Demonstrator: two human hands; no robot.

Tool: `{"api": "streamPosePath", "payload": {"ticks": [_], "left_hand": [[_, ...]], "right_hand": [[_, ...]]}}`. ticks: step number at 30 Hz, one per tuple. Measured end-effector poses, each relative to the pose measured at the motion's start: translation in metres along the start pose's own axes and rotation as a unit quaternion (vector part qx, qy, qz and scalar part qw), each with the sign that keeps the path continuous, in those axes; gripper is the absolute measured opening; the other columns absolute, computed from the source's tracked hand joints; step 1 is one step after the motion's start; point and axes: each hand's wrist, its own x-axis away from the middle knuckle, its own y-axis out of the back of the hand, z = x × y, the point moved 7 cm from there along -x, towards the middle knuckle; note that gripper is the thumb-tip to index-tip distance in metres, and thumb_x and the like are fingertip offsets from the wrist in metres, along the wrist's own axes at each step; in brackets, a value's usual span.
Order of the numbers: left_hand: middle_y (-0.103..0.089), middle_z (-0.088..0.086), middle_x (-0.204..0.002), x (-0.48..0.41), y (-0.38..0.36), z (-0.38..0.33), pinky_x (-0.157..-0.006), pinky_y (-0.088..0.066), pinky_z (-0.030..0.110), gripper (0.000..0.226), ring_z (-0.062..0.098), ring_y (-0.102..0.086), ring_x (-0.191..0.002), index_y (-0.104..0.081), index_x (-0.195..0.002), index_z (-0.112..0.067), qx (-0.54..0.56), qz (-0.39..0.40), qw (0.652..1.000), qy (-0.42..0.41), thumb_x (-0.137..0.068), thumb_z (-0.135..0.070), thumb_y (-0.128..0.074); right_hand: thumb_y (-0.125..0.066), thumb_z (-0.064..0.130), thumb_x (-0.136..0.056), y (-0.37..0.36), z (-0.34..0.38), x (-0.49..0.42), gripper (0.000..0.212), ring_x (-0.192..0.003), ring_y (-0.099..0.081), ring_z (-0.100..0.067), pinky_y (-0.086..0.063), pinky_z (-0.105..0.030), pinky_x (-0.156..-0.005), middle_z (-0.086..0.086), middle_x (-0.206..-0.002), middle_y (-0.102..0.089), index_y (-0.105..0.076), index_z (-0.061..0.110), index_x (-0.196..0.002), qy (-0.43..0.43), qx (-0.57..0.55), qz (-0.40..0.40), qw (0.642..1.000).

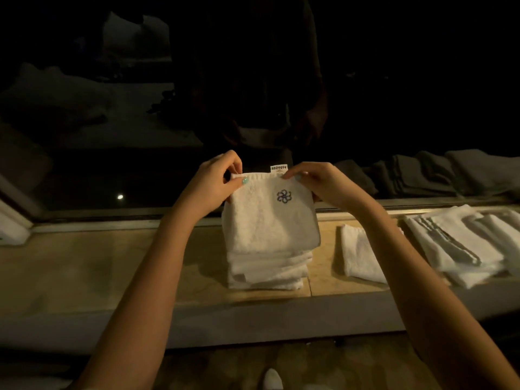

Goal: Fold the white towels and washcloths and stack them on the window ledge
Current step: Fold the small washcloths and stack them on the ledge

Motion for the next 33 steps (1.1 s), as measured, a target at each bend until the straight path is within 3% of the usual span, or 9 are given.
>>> {"api": "streamPosePath", "payload": {"ticks": [4, 7, 11, 14, 17, 24, 27, 29, 33], "left_hand": [[-0.05, -0.004, -0.095, -0.006, -0.01, 0.01, -0.066, -0.049, 0.031, 0.012, 0.015, -0.053, -0.075, -0.051, -0.092, -0.019, -0.025, -0.011, 1.0, -0.003, -0.09, -0.019, -0.062], [-0.051, -0.003, -0.095, -0.007, -0.017, 0.016, -0.07, -0.052, 0.033, 0.008, 0.015, -0.056, -0.078, -0.055, -0.094, -0.017, -0.025, -0.042, 0.999, 0.008, -0.09, -0.018, -0.062], [-0.062, -0.001, -0.101, 0.01, -0.026, 0.035, -0.079, -0.057, 0.038, 0.017, 0.014, -0.066, -0.085, -0.062, -0.104, -0.025, 0.084, -0.01, 0.993, 0.077, -0.089, -0.02, -0.066], [-0.067, -0.006, -0.104, 0.027, -0.026, 0.036, -0.085, -0.055, 0.03, 0.023, 0.006, -0.064, -0.095, -0.066, -0.108, -0.028, 0.149, 0.035, 0.984, 0.088, -0.086, -0.022, -0.069], [-0.064, -0.013, -0.096, 0.04, -0.029, 0.031, -0.081, -0.051, 0.021, 0.026, 0.001, -0.061, -0.089, -0.067, -0.11, -0.029, 0.187, 0.082, 0.974, 0.098, -0.084, -0.027, -0.07], [-0.056, -0.009, -0.116, 0.052, -0.031, 0.029, -0.085, -0.055, 0.036, 0.032, 0.013, -0.058, -0.101, -0.061, -0.11, -0.031, 0.149, 0.088, 0.977, 0.123, -0.081, -0.024, -0.073], [-0.052, -0.009, -0.114, 0.053, -0.032, 0.023, -0.072, -0.056, 0.026, 0.033, 0.013, -0.062, -0.091, -0.059, -0.115, -0.026, 0.16, 0.09, 0.975, 0.126, -0.085, -0.019, -0.07], [-0.05, -0.012, -0.11, 0.053, -0.031, 0.019, -0.063, -0.053, 0.017, 0.034, 0.008, -0.061, -0.085, -0.056, -0.118, -0.022, 0.17, 0.09, 0.973, 0.127, -0.086, -0.016, -0.068], [-0.052, -0.004, -0.121, 0.049, -0.025, 0.015, -0.063, -0.052, 0.015, 0.036, 0.007, -0.059, -0.096, -0.054, -0.121, -0.021, 0.18, 0.06, 0.975, 0.115, -0.088, -0.015, -0.066]], "right_hand": [[-0.045, 0.011, -0.098, -0.006, -0.015, -0.008, 0.023, -0.096, -0.058, -0.013, -0.054, -0.011, -0.065, 0.0, -0.112, -0.054, -0.063, 0.012, -0.114, -0.01, 0.009, 0.002, 1.0], [-0.045, 0.011, -0.099, -0.012, -0.024, -0.011, 0.024, -0.092, -0.061, -0.015, -0.057, -0.017, -0.065, -0.001, -0.107, -0.057, -0.064, 0.012, -0.113, -0.022, 0.015, 0.003, 1.0], [-0.045, 0.013, -0.1, -0.022, -0.033, -0.008, 0.023, -0.087, -0.066, -0.02, -0.059, -0.034, -0.069, -0.003, -0.106, -0.062, -0.065, 0.016, -0.11, -0.023, 0.021, -0.005, 1.0], [-0.045, 0.013, -0.1, -0.027, -0.034, -0.007, 0.023, -0.078, -0.065, -0.014, -0.056, -0.024, -0.062, -0.004, -0.105, -0.063, -0.065, 0.018, -0.108, -0.016, 0.028, -0.026, 0.999], [-0.045, 0.013, -0.1, -0.031, -0.032, -0.008, 0.023, -0.079, -0.063, -0.015, -0.05, -0.018, -0.062, -0.003, -0.106, -0.063, -0.066, 0.02, -0.108, -0.015, 0.042, -0.032, 0.998], [-0.055, 0.022, -0.095, -0.031, -0.023, 0.01, 0.028, -0.088, -0.065, -0.018, -0.059, -0.032, -0.076, -0.001, -0.104, -0.063, -0.06, 0.02, -0.122, -0.061, 0.006, 0.011, 0.998], [-0.06, 0.023, -0.091, -0.036, -0.022, 0.026, 0.036, -0.091, -0.066, -0.025, -0.058, -0.039, -0.08, -0.01, -0.107, -0.064, -0.056, 0.024, -0.127, -0.091, -0.063, 0.053, 0.992], [-0.066, 0.021, -0.087, -0.042, -0.021, 0.033, 0.05, -0.101, -0.062, -0.023, -0.057, -0.034, -0.082, -0.007, -0.122, -0.058, -0.049, 0.028, -0.134, -0.108, -0.07, 0.083, 0.988], [-0.07, 0.02, -0.083, -0.035, -0.014, 0.034, 0.067, -0.113, -0.05, -0.021, -0.052, -0.033, -0.092, -0.004, -0.136, -0.042, -0.04, 0.027, -0.143, -0.089, -0.014, 0.046, 0.995]]}}
